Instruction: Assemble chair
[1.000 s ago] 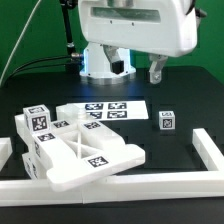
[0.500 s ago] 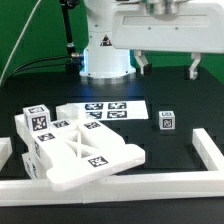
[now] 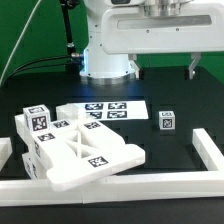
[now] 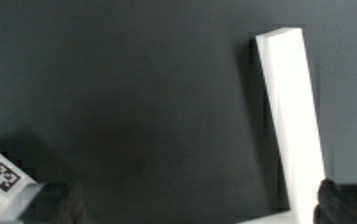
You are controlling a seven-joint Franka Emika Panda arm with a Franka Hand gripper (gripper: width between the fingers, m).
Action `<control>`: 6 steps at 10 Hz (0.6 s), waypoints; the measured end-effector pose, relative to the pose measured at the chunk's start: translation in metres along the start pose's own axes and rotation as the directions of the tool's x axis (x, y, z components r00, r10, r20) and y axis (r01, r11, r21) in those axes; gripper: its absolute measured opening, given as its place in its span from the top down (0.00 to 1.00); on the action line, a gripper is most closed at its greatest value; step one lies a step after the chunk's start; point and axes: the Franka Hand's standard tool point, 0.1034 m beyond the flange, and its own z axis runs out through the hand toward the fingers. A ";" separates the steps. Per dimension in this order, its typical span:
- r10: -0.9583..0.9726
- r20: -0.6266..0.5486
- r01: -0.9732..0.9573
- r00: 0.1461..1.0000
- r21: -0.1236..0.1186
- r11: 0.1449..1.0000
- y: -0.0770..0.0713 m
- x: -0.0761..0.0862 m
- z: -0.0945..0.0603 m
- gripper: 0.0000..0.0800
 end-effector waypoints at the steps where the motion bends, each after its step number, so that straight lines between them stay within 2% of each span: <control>1: -0.057 0.017 0.057 0.998 -0.001 0.998 -0.007 -0.016 0.006 0.19; 2: -0.150 0.043 0.150 0.988 0.004 0.989 -0.010 -0.034 0.013 0.19; 3: -0.172 0.057 0.172 0.983 0.004 0.985 -0.015 -0.043 0.017 0.19; 6: -0.203 0.054 0.203 0.978 0.006 0.979 -0.014 -0.040 0.017 0.19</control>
Offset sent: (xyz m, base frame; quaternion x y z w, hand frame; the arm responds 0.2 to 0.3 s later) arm 0.0000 0.0000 0.0000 0.0000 0.0000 -0.1296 0.9916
